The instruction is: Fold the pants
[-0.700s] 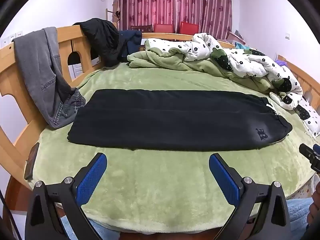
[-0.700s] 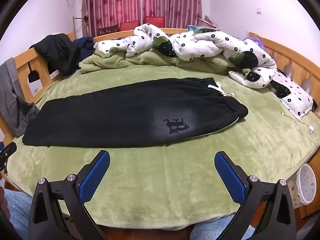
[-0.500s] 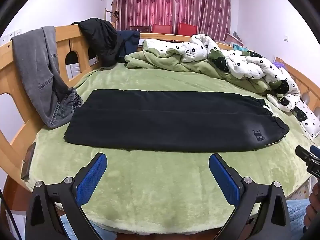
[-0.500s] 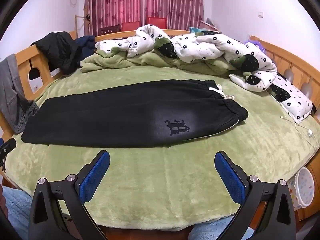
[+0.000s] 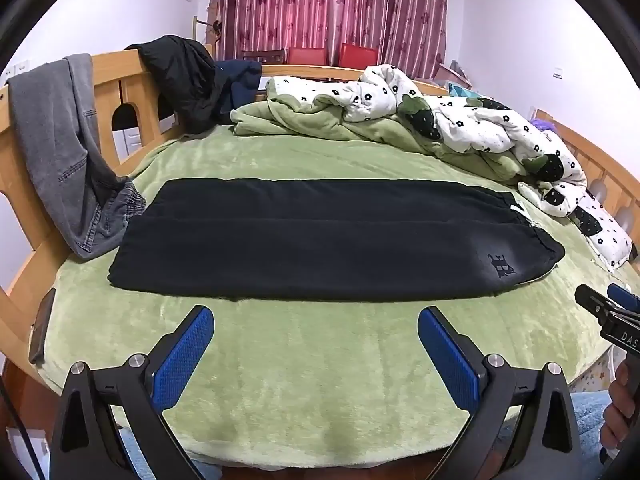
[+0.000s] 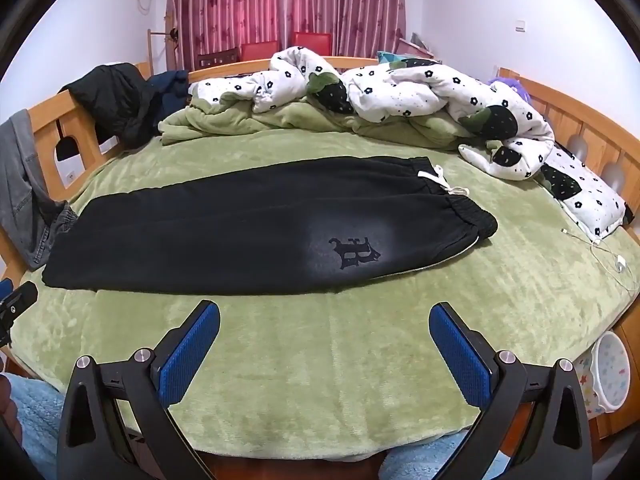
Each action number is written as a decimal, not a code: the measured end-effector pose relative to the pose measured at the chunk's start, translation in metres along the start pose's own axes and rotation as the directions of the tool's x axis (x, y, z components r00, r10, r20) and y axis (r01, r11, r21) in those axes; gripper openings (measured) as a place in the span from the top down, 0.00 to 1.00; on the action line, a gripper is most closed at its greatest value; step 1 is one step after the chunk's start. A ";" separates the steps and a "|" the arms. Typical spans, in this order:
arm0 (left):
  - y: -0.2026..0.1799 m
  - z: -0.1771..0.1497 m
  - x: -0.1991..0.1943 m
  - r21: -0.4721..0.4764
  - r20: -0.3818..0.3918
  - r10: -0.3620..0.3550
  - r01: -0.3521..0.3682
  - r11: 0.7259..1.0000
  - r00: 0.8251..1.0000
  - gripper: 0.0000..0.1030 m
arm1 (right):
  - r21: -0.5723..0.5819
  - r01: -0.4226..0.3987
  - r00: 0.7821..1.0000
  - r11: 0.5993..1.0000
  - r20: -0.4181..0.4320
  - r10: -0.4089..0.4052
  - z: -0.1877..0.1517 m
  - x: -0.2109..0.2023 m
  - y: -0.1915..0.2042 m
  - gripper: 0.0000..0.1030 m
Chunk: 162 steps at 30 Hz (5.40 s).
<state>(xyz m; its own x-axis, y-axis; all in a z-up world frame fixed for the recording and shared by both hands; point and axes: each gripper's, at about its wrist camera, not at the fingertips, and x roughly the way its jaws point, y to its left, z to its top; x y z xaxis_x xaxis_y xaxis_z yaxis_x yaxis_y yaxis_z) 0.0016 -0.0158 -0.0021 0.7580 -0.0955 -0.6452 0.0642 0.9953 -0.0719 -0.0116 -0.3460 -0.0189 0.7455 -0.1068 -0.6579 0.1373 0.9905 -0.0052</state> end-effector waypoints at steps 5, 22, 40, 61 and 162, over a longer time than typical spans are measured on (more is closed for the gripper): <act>-0.001 0.000 0.000 -0.003 -0.002 -0.007 0.007 1.000 1.000 0.00 | 0.001 -0.003 1.000 1.000 0.003 0.003 0.000 0.000 -0.002 0.00; -0.006 -0.003 0.001 -0.004 -0.009 -0.012 0.012 1.000 1.000 0.00 | 0.000 -0.002 1.000 1.000 0.005 0.002 0.000 -0.001 -0.001 0.00; -0.006 -0.007 0.003 -0.003 -0.017 -0.016 0.016 1.000 1.000 0.00 | 0.000 -0.004 1.000 1.000 0.006 0.004 0.001 -0.002 0.000 0.01; -0.004 -0.007 0.002 -0.011 -0.015 -0.032 0.032 0.999 0.999 0.00 | 0.000 -0.004 1.000 1.000 0.009 0.004 0.001 -0.002 0.000 0.01; 0.136 0.138 0.295 -0.280 -0.053 0.134 -0.144 0.949 0.990 0.32 | 0.052 -0.055 0.993 0.997 -0.101 0.060 0.201 0.357 -0.072 0.42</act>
<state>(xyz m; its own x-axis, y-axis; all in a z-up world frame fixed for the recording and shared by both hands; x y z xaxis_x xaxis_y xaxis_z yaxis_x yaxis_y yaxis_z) 0.3235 0.0934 -0.0973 0.7244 0.0386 -0.6883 -0.2297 0.9549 -0.1882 0.3759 -0.4726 -0.1017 0.6828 -0.0375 -0.7297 0.1296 0.9891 0.0705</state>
